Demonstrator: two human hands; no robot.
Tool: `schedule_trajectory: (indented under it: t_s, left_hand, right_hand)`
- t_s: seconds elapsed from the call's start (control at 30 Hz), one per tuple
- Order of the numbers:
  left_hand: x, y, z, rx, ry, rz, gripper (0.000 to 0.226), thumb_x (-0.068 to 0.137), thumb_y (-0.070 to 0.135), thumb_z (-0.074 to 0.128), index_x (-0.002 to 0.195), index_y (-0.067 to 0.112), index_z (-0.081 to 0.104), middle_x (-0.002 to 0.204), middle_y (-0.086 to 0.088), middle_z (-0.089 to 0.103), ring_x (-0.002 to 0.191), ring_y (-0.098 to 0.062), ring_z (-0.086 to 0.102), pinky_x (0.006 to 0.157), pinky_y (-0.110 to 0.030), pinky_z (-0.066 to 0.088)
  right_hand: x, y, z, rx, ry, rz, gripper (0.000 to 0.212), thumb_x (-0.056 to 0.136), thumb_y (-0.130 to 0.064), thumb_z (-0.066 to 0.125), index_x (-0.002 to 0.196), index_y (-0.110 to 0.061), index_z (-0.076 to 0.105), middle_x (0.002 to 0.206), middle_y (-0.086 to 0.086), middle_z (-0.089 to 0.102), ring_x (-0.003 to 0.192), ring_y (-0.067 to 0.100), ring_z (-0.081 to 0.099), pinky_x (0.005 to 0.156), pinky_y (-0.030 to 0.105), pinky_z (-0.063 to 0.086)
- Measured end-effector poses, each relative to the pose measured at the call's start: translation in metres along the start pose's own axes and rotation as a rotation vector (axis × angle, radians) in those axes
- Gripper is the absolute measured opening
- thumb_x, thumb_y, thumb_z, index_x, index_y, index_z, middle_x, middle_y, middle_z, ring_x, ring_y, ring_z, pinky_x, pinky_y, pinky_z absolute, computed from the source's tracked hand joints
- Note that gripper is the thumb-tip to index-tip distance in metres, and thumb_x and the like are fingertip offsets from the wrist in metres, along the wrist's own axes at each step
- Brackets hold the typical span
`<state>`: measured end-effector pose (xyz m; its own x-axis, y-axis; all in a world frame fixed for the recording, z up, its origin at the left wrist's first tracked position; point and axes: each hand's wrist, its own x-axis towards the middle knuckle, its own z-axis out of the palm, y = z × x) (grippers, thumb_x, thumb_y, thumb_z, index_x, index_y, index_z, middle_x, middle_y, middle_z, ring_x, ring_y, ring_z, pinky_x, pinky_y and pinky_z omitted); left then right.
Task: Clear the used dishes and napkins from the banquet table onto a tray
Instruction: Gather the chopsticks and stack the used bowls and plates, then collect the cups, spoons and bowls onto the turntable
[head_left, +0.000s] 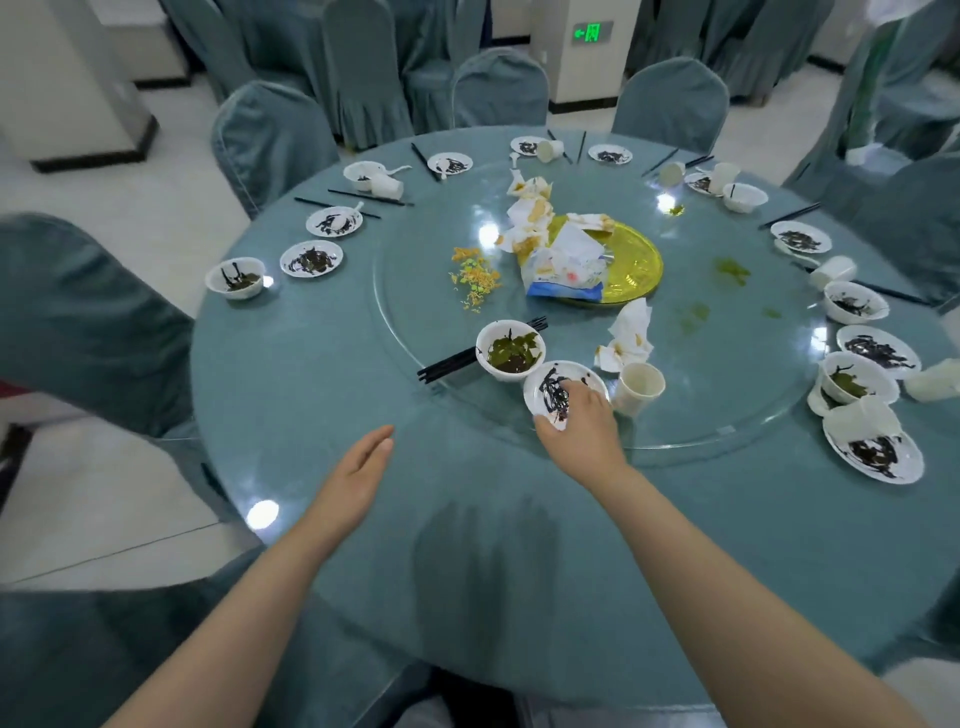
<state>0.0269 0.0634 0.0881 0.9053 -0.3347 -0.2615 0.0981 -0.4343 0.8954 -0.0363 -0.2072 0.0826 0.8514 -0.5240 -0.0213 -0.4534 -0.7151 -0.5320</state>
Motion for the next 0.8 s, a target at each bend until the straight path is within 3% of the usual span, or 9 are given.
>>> schedule_trajectory:
  t_s: [0.3, 0.47, 0.67, 0.8]
  left_hand:
    - [-0.051, -0.031, -0.08, -0.056, 0.151, -0.026, 0.042, 0.101, 0.038, 0.044, 0.142, 0.027, 0.046, 0.146, 0.012, 0.044, 0.135, -0.004, 0.038, 0.118, -0.032, 0.024]
    - [-0.106, -0.054, -0.152, -0.077, 0.27, 0.007, 0.04, 0.102, 0.037, 0.042, 0.141, 0.028, 0.046, 0.139, 0.018, 0.047, 0.129, 0.0, 0.04, 0.108, -0.022, 0.028]
    - [-0.189, -0.1, -0.252, -0.101, 0.433, 0.03, 0.029, 0.102, 0.032, 0.043, 0.127, 0.033, 0.056, 0.127, 0.021, 0.056, 0.116, 0.012, 0.047, 0.094, -0.007, 0.034]
    - [-0.236, -0.139, -0.314, -0.114, 0.544, 0.004, 0.029, 0.101, 0.031, 0.045, 0.126, 0.031, 0.059, 0.125, 0.02, 0.058, 0.117, 0.008, 0.05, 0.095, -0.012, 0.037]
  right_hand:
    - [-0.05, -0.102, 0.037, 0.059, -0.157, -0.18, 0.06, 0.092, -0.038, 0.059, 0.141, -0.009, 0.04, 0.144, 0.007, 0.042, 0.136, 0.026, 0.031, 0.113, 0.034, 0.024]
    - [-0.098, -0.182, 0.08, 0.09, -0.258, -0.294, 0.056, 0.093, -0.033, 0.059, 0.14, -0.008, 0.041, 0.144, 0.007, 0.043, 0.136, 0.024, 0.031, 0.111, 0.029, 0.02]
    - [-0.191, -0.289, 0.146, 0.18, -0.423, -0.437, 0.052, 0.092, -0.037, 0.059, 0.137, -0.014, 0.044, 0.141, 0.004, 0.046, 0.134, 0.021, 0.033, 0.109, 0.029, 0.027]
    - [-0.256, -0.353, 0.185, 0.224, -0.532, -0.518, 0.055, 0.093, -0.04, 0.057, 0.141, -0.016, 0.041, 0.143, -0.001, 0.042, 0.137, 0.017, 0.031, 0.112, 0.03, 0.028]
